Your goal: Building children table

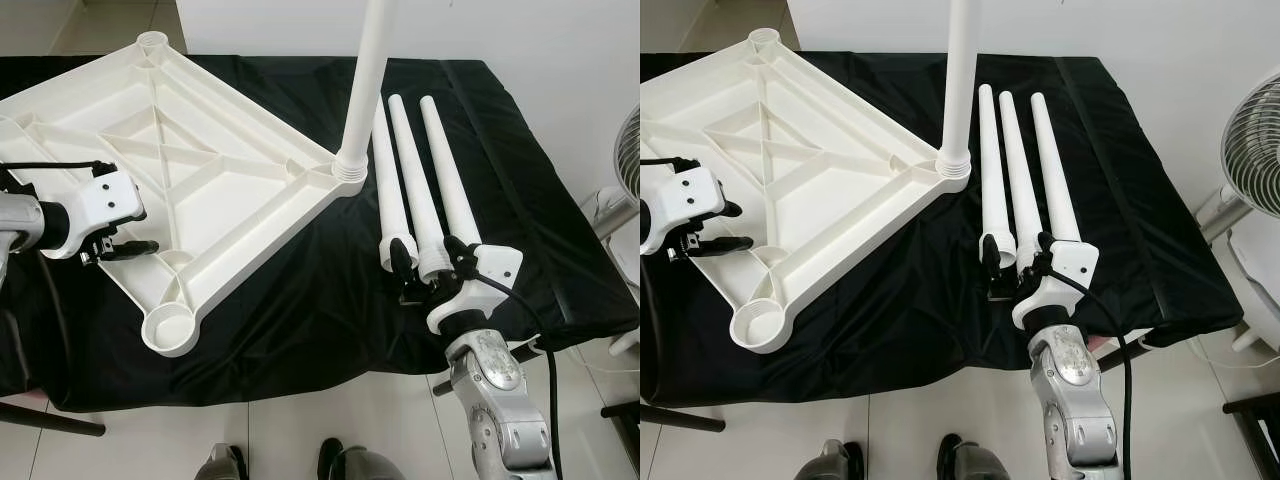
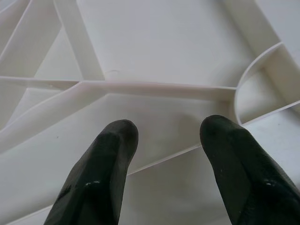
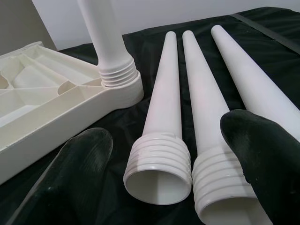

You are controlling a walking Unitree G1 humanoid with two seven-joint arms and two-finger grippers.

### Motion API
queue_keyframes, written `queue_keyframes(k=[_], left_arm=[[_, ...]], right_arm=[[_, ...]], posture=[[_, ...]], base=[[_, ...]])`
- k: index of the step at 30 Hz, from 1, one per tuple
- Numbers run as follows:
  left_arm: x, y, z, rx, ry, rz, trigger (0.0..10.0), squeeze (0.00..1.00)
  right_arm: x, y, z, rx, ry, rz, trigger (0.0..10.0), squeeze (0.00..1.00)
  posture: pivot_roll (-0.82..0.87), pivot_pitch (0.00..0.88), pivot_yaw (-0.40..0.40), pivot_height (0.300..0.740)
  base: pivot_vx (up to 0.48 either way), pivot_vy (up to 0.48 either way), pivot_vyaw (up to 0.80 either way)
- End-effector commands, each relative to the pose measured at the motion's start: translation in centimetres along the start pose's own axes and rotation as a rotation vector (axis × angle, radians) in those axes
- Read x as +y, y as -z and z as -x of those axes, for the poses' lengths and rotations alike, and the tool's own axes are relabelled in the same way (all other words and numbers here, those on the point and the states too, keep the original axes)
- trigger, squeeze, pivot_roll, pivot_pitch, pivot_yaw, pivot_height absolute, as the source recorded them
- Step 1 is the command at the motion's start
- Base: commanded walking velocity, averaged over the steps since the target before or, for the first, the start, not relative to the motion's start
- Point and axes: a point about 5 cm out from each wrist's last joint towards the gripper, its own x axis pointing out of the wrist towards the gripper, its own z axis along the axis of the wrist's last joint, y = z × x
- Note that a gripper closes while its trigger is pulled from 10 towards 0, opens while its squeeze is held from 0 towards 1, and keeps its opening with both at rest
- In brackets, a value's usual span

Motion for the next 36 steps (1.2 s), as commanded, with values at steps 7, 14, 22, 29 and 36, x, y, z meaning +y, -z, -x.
queue_keyframes(k=[7,14,22,29,36], left_arm=[[-0.6,0.5,-0.2,0.022,0.007,-0.007,10.0,1.0],[0.2,1.0,0.9,0.053,-0.01,-0.026,10.0,0.0],[1.5,1.3,2.5,0.054,-0.054,0.012,10.0,0.0],[1.0,2.0,2.4,0.074,-0.029,0.007,10.0,0.0],[0.4,1.7,1.5,0.06,0.001,-0.005,10.0,0.0]], right_arm=[[-0.1,0.3,0.2,0.017,0.005,-0.001,10.0,0.0],[-0.1,0.4,0.5,0.027,0.001,-0.001,10.0,0.0],[0.0,0.4,0.4,0.028,-0.003,-0.006,10.0,0.0],[0.0,0.5,0.5,0.03,-0.002,-0.002,10.0,0.0],[0.0,0.4,0.5,0.031,0.0,-0.001,10.0,0.0]], posture=[[0.04,0.227,-0.045,0.74],[0.04,0.229,-0.049,0.74],[0.05,0.227,-0.048,0.74],[0.05,0.231,-0.047,0.74],[0.05,0.236,-0.047,0.74]], base=[[0.0,0.0,0.0],[0.0,0.0,0.0],[0.0,0.0,0.0],[0.0,0.0,0.0],[0.0,0.0,0.0]])
